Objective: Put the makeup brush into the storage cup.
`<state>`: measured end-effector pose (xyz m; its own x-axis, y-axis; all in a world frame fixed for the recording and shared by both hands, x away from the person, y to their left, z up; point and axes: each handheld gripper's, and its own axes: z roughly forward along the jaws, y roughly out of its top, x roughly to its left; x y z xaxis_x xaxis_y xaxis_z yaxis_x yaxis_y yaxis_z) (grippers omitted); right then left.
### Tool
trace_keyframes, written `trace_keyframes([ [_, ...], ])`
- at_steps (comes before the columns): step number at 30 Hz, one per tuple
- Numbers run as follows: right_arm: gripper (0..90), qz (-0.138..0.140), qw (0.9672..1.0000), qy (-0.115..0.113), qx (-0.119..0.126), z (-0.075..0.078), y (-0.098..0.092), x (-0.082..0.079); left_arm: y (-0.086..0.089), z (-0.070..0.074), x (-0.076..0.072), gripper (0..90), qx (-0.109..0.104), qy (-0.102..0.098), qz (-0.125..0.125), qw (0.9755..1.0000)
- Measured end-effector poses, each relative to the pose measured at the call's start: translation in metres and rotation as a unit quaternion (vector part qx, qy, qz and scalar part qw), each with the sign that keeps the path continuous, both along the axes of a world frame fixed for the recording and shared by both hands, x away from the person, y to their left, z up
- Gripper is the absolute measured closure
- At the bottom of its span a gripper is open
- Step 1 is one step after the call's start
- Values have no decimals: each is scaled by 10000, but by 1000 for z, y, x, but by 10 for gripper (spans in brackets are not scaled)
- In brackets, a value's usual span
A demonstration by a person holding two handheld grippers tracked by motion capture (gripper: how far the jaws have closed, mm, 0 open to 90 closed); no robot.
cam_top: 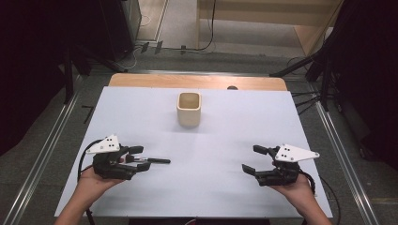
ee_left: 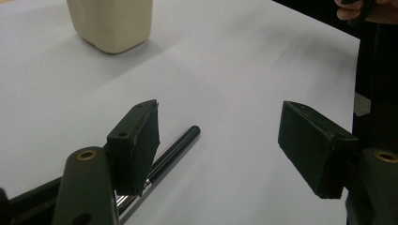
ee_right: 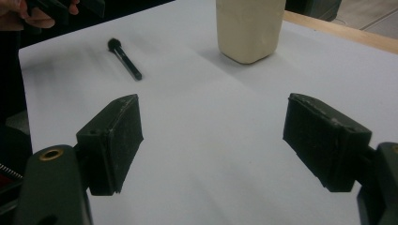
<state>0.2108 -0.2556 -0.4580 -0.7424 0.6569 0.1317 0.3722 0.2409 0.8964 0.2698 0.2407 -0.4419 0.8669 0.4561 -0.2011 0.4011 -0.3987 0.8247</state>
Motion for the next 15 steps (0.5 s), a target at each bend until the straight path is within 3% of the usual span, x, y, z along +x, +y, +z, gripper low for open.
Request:
trace_keyframes([
  [15, 209, -35, 10000, -4, -48, 0, -1, 1, 0, 2, 0, 297, -23, -63, 148, 9999],
])
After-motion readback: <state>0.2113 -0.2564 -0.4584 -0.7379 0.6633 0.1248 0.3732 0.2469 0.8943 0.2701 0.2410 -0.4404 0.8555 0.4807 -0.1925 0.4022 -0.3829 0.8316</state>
